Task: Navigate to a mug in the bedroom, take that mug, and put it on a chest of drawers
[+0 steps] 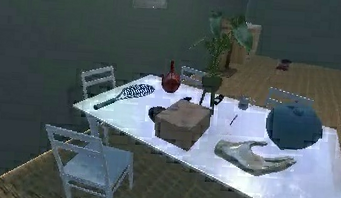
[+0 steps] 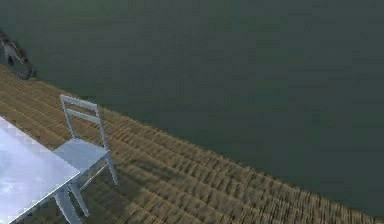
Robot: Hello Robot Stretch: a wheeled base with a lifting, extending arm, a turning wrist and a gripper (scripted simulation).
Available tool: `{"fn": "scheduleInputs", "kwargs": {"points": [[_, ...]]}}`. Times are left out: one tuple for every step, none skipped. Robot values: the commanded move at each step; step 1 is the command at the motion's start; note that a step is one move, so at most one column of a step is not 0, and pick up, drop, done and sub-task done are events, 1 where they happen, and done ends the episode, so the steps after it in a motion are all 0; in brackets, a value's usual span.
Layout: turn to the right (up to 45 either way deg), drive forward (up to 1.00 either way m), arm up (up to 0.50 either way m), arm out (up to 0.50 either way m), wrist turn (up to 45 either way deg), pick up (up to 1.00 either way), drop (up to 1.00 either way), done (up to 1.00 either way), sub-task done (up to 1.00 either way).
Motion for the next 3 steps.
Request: {"fn": "scheduleInputs", "kwargs": {"points": [[-18.0, 0.0, 0.0, 0.0, 0.0, 0.0, 0.0, 0.0, 0.0], [0.0, 0.3, 0.0, 0.0, 0.0, 0.0, 0.0, 0.0, 0.0], [-39.0, 0.0, 0.0, 0.0, 0.0, 0.0, 0.0, 0.0, 0.0]]}}
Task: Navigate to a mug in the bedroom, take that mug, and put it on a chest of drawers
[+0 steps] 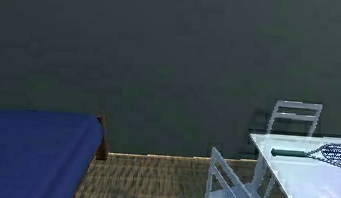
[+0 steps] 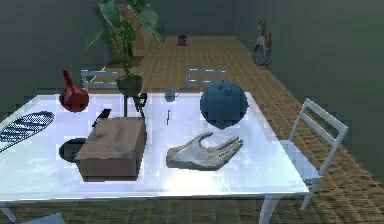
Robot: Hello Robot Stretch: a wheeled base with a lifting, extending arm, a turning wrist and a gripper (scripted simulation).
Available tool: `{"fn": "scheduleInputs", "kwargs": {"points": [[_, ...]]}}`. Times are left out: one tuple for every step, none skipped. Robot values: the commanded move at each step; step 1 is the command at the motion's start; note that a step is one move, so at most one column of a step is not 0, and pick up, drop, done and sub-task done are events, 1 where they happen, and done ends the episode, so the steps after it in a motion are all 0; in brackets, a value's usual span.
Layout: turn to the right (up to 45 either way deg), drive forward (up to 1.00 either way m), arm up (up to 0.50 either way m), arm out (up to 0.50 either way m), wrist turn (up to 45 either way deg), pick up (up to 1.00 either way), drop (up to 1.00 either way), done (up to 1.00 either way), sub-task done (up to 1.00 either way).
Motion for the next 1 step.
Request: {"fn": "scheduleInputs", "kwargs": {"points": [[-3.0, 0.0, 0.0, 0.0, 0.0, 0.0, 0.0, 0.0, 0.0]]}}
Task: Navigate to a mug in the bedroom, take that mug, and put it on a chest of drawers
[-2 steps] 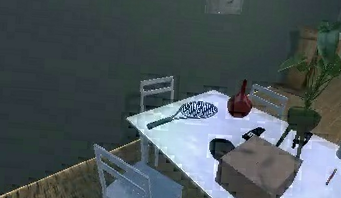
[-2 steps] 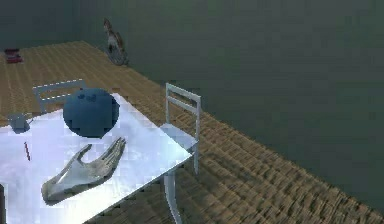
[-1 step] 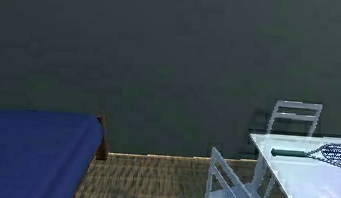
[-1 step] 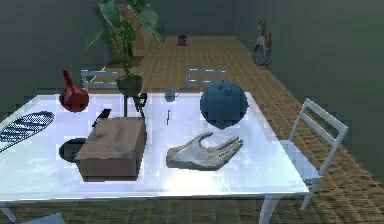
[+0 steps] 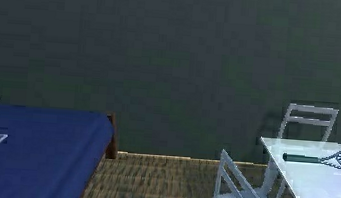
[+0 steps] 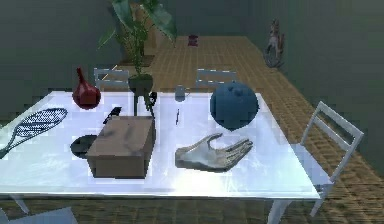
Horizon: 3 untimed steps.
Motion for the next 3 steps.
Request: {"fn": "scheduleInputs", "kwargs": {"points": [[45.0, 0.0, 0.0, 0.0, 0.0, 0.0, 0.0, 0.0, 0.0], [45.0, 0.0, 0.0, 0.0, 0.0, 0.0, 0.0, 0.0, 0.0], [45.0, 0.0, 0.0, 0.0, 0.0, 0.0, 0.0, 0.0, 0.0]]}}
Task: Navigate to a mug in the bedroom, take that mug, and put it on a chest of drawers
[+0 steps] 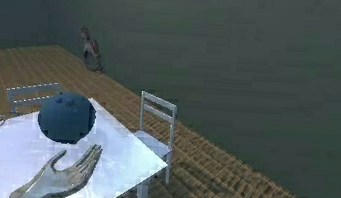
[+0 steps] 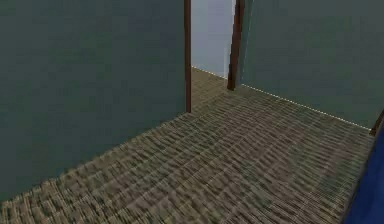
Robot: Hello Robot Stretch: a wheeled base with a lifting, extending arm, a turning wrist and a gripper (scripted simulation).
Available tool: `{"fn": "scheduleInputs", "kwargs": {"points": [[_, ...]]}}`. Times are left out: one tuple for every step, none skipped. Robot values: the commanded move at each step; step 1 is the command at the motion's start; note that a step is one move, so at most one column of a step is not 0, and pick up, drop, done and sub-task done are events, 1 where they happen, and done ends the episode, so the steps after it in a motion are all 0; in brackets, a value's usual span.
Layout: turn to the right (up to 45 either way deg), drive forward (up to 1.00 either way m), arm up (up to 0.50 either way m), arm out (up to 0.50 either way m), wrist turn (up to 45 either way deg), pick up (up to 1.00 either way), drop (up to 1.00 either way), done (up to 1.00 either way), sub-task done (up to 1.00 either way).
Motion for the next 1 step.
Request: {"fn": "scheduleInputs", "kwargs": {"points": [[18.0, 0.0, 0.0, 0.0, 0.0, 0.0, 0.0, 0.0, 0.0]]}}
